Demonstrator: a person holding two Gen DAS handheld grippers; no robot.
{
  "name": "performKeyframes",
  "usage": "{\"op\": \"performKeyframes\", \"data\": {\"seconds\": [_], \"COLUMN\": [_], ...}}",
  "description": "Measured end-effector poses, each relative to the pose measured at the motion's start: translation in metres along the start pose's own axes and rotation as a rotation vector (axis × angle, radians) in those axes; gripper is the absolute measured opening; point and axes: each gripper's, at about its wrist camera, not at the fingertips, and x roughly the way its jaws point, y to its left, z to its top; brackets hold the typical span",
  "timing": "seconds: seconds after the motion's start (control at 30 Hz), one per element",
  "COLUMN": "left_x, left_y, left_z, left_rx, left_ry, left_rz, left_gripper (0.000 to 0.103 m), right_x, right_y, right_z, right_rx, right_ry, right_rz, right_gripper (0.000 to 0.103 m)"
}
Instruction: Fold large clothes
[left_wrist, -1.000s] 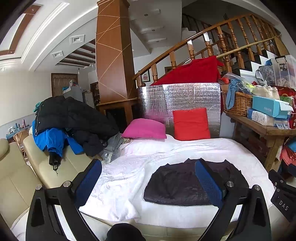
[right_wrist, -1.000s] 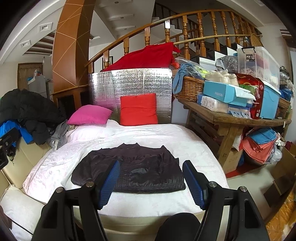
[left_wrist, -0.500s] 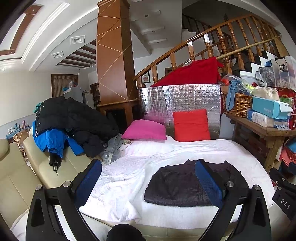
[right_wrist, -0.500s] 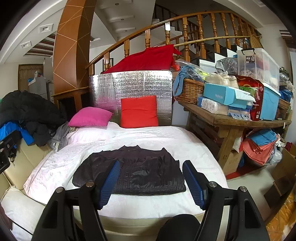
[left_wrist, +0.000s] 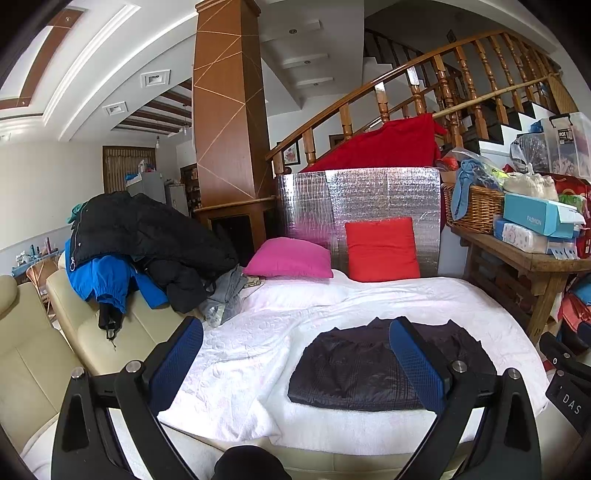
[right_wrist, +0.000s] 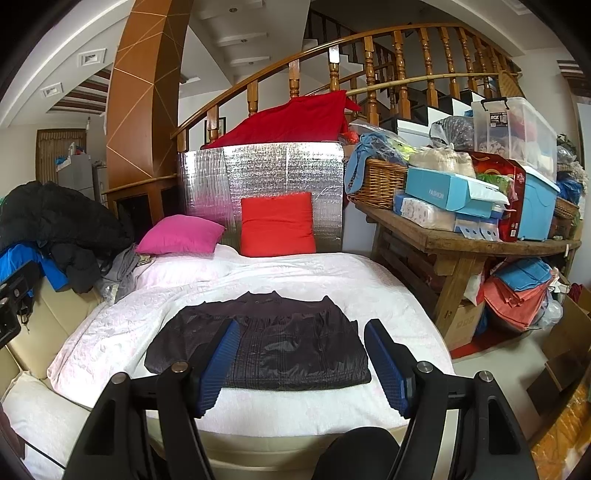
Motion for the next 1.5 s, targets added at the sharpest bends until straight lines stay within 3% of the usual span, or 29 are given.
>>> {"op": "performKeyframes", "data": {"seconds": [1.5], "left_x": [0.0022], "left_y": [0.0030], "left_z": [-0.0056], "left_rx": [-0.008], "left_ry": [-0.001], "left_rz": [0.012], "left_gripper": [0.101], "right_x": [0.0011], "right_y": [0.0089], "right_z": [-0.0029], "right_rx": [-0.007], "right_ry": [0.000], "right_rz": [0.001], "right_gripper": [0.074]}}
